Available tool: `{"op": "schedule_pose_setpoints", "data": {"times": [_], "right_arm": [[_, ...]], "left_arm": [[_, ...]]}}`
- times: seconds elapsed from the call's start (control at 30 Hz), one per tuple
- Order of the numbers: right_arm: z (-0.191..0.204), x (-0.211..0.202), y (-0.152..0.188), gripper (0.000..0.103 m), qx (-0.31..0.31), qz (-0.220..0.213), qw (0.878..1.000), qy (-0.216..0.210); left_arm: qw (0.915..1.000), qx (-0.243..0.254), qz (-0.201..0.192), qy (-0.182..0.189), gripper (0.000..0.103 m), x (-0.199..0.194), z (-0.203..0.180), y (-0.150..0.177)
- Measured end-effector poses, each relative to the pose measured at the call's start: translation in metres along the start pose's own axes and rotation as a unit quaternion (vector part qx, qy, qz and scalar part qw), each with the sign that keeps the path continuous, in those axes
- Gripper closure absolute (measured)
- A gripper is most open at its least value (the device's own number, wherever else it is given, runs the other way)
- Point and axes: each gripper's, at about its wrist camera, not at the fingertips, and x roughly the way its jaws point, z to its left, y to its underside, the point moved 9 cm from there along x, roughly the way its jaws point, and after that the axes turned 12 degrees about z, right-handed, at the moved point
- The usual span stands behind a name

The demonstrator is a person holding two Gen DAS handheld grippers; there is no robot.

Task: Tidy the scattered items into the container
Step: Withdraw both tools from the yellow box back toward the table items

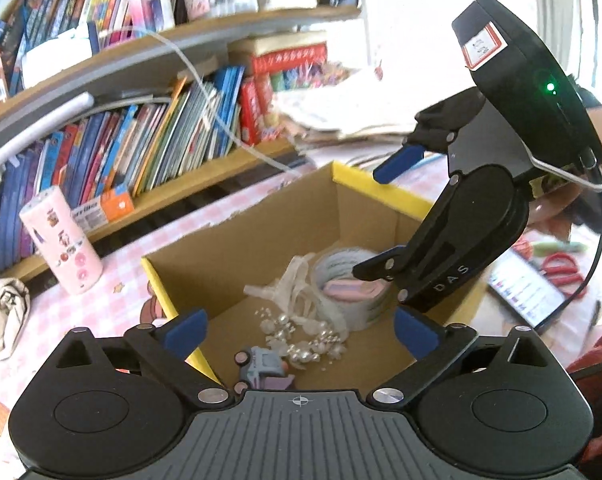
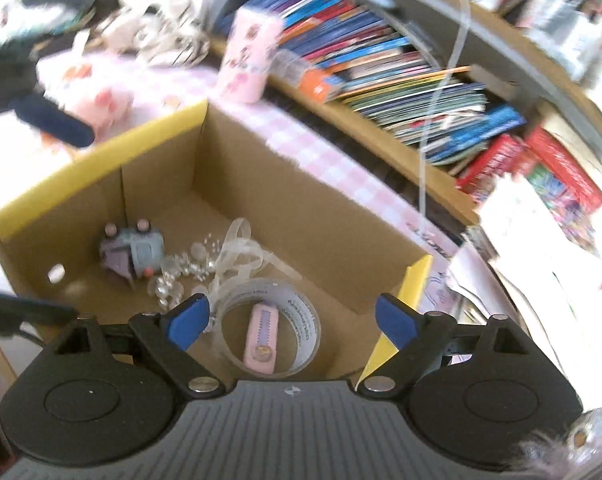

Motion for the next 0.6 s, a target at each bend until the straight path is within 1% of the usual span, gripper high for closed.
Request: {"op": "schedule_pose_setpoints", "data": {"times": [0.13, 0.27, 0.43, 0.6], "right_arm": [[0.002, -0.024, 0.009, 0.009, 0.058, -0.023, 0.998, 0.017], [0.007, -0.044, 0.02, 0.009, 0.115, -0.039, 0.992, 0.034], [0.022, -0.06, 0.032, 0.008, 0.173, -0.052, 0.983, 0.045], [0.044, -0.073, 0.038, 0.007, 0.204, -0.056, 0.976, 0.057]], "left_arm": [[0.9996, 0.003, -0.025, 0.015, 0.001, -0.017, -0.003, 0.006], [0.9988, 0.008, -0.039, 0.027, 0.0, -0.031, -0.004, 0.017], [0.9983, 0.003, -0.05, 0.03, 0.0, -0.051, 0.003, 0.036], [0.9982, -0.014, -0.054, 0.022, 0.0, -0.07, 0.015, 0.059]]}}
